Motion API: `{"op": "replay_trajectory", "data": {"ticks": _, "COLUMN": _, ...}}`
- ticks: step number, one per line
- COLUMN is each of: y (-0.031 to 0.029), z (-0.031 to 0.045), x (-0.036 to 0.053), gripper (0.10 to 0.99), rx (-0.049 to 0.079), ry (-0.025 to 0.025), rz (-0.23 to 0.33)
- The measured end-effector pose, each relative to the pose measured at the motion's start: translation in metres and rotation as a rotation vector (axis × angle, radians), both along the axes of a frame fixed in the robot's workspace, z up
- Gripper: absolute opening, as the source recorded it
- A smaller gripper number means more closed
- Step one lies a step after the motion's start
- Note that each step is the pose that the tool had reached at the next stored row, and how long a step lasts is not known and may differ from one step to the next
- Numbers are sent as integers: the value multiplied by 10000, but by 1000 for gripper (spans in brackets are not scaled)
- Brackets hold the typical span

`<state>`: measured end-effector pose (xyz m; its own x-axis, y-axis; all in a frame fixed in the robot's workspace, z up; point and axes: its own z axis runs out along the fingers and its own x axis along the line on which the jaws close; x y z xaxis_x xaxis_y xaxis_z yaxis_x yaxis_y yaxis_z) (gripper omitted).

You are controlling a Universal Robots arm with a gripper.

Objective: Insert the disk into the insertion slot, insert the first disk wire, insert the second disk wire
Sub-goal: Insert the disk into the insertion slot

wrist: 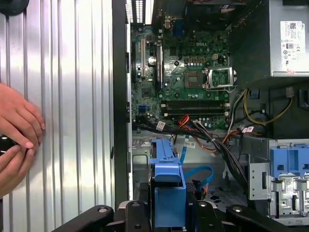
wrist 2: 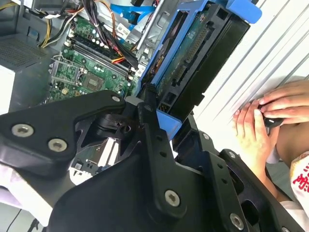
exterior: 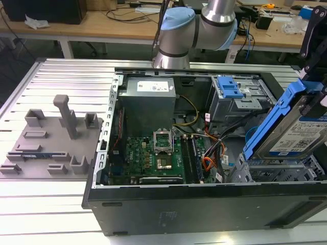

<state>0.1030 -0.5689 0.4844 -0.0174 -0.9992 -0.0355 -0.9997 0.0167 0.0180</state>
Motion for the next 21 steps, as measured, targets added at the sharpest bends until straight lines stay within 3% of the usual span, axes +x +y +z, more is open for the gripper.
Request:
{"op": "replay_trajectory", "data": {"ticks": 4, "y": 0, "z": -2, "x": -4, "gripper": 365, "rx": 1, "ry": -164, "rz": 4}}
{"op": "replay_trajectory", "data": {"ticks": 10, "y": 0, "z": -5, "x": -19, "gripper": 365, "rx": -1, "ry": -328, "rz": 15}}
{"op": "replay_trajectory", "data": {"ticks": 21, "y": 6, "z": -5, "x": -20, "gripper": 365, "rx": 1, "ry": -330, "rz": 16}}
